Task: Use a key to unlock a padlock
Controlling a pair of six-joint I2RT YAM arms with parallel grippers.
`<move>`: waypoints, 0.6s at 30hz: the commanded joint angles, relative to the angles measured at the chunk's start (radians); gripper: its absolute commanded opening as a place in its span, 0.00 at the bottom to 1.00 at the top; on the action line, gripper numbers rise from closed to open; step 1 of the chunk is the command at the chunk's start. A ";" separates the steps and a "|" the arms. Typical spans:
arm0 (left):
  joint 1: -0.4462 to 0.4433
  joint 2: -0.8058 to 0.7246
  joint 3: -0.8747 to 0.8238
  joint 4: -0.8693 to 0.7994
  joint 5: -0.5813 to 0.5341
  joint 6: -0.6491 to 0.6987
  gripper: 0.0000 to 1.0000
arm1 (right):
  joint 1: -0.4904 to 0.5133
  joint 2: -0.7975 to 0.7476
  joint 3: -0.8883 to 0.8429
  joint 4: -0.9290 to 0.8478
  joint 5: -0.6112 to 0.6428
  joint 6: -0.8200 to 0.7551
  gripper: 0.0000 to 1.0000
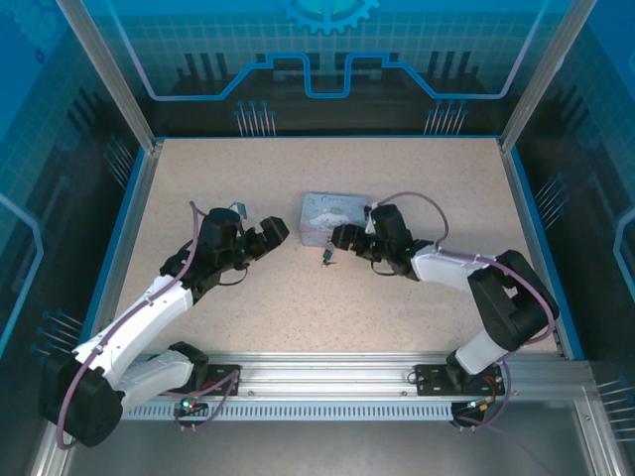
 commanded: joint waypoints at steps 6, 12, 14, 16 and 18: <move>0.008 -0.032 0.010 -0.021 0.002 0.002 0.99 | -0.095 0.034 0.123 -0.050 -0.126 -0.095 0.73; 0.009 -0.022 0.009 0.000 0.000 0.009 0.99 | -0.063 -0.057 -0.017 -0.038 -0.081 -0.072 0.72; 0.008 -0.008 0.012 0.010 0.004 0.009 0.99 | -0.051 -0.063 -0.065 -0.012 -0.052 -0.053 0.71; 0.008 0.012 0.020 0.020 0.014 0.009 0.99 | -0.042 -0.051 -0.105 0.026 -0.043 -0.038 0.68; 0.008 0.032 0.028 0.031 0.024 0.007 0.99 | -0.033 -0.027 -0.125 0.084 -0.051 -0.037 0.59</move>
